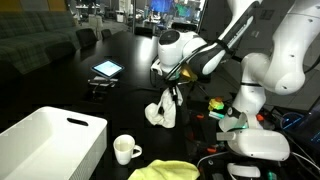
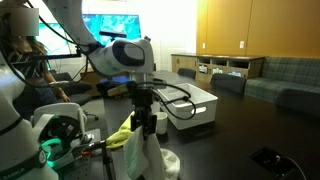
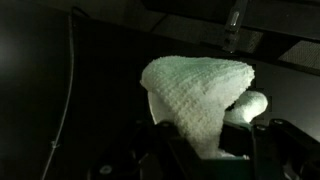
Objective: Place the white towel in the white storage box, put the black masking tape in the white mug, put the yellow towel in the box, place the green marker inside the mug
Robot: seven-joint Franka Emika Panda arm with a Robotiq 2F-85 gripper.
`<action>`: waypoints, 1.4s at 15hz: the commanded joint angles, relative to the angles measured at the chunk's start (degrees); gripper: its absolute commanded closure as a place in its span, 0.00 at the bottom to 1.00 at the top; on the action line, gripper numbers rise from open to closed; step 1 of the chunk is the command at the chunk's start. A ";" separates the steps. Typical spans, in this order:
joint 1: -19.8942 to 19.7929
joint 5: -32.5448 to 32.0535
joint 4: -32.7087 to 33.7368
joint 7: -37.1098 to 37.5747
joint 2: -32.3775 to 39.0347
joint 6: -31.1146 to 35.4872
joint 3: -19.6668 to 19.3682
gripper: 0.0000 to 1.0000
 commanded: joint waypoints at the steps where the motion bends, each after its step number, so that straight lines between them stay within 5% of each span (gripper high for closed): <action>1: -0.31 4.14 3.71 -3.85 -10.33 -14.57 5.97 0.96; 8: 1.44 7.63 17.50 -6.16 -18.35 -34.95 13.54 0.98; 21: 3.68 5.01 38.18 -2.51 -14.36 -47.00 22.13 0.97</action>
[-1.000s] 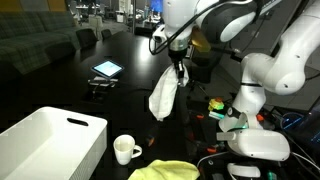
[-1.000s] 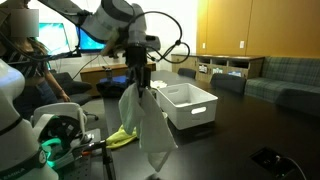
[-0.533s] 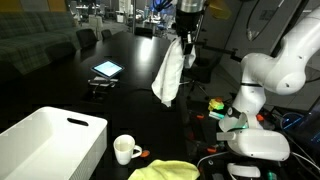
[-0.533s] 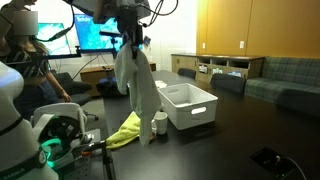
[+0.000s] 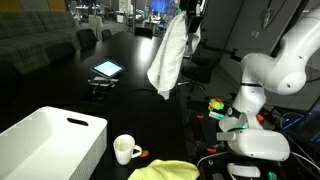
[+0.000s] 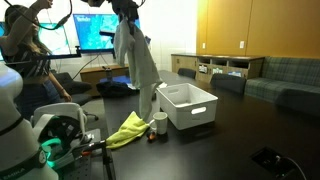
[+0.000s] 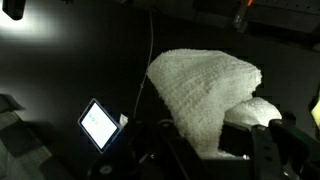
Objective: Place the white towel in the white storage box, put the black masking tape in the white mug, put the yellow towel in the box, place the green marker inside the mug
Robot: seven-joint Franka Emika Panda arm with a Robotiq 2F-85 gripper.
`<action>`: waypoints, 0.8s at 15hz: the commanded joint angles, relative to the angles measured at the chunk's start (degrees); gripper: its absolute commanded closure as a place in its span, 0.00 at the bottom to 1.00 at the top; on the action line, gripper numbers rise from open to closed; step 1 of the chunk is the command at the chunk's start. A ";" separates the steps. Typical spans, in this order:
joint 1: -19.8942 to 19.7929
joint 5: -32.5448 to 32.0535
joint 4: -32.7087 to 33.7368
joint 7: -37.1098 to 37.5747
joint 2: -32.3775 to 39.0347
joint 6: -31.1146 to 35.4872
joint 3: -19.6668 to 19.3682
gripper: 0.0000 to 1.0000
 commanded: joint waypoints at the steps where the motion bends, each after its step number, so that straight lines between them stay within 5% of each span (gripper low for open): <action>1: 0.39 -1.85 9.19 1.57 5.86 -3.54 2.39 0.97; 12: 3.01 -8.51 30.10 2.60 24.28 -5.34 4.73 0.97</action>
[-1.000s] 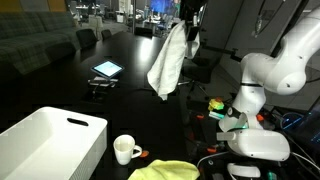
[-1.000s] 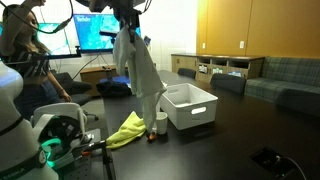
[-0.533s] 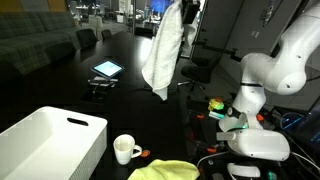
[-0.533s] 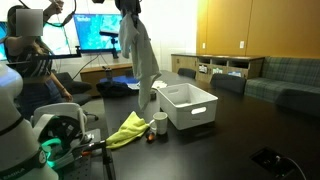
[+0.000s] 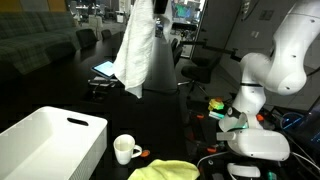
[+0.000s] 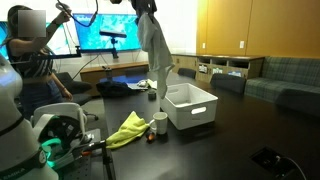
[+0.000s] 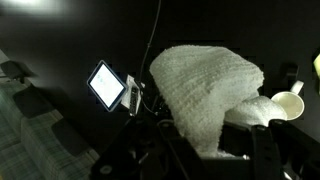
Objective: Place the white towel in the white storage box, put the black masking tape in the white mug, put the yellow towel in the box, place the green marker inside the mug
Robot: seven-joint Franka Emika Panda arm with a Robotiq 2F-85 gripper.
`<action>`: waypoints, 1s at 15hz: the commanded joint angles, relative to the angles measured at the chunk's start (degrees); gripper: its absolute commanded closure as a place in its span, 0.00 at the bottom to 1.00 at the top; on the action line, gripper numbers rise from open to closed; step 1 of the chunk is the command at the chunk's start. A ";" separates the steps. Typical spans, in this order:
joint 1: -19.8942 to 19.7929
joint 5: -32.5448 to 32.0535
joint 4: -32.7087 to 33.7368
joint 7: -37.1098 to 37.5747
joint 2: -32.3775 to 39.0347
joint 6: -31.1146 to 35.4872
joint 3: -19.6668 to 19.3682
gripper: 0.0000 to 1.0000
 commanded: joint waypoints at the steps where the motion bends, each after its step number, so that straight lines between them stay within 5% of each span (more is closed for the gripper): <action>1: 2.46 -2.63 9.10 0.79 7.01 -2.67 0.00 0.97; 15: 11.74 -5.11 27.62 3.64 25.50 -2.85 -3.29 0.96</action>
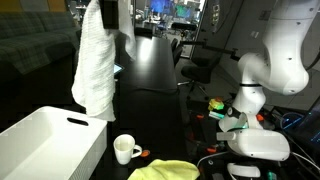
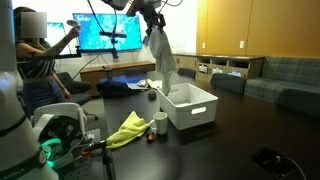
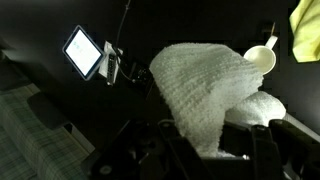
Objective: Place the white towel in the white storage box, put the black masking tape in the white mug, put the yellow towel in the box, place the green marker inside the mug
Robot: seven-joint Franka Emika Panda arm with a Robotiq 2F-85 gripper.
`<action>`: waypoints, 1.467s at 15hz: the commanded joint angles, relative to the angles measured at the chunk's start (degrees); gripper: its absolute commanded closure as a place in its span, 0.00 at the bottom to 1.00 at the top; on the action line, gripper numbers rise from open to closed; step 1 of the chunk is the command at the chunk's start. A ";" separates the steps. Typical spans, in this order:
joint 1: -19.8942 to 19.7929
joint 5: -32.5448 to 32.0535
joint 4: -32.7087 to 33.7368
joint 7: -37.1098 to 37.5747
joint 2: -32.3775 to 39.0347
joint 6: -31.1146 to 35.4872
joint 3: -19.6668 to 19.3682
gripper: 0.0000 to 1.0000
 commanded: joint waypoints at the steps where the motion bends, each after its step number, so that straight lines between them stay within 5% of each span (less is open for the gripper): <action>1: 3.45 -1.82 9.62 -0.27 6.59 -2.49 -2.23 0.97; 5: 6.06 -1.68 19.57 -2.03 13.24 -4.65 -5.11 0.97; 14: 5.46 -0.96 40.18 -8.57 28.17 -7.47 -6.68 0.97; 17: 5.49 -0.05 41.90 -7.84 31.07 -7.39 -6.35 0.97; 18: 7.21 2.79 41.00 -8.34 30.98 -6.14 -10.17 0.97; 20: 8.53 4.66 42.49 -7.05 32.75 -6.08 -11.71 0.97; 22: 7.96 4.04 41.54 -2.98 33.39 -3.32 -9.11 0.97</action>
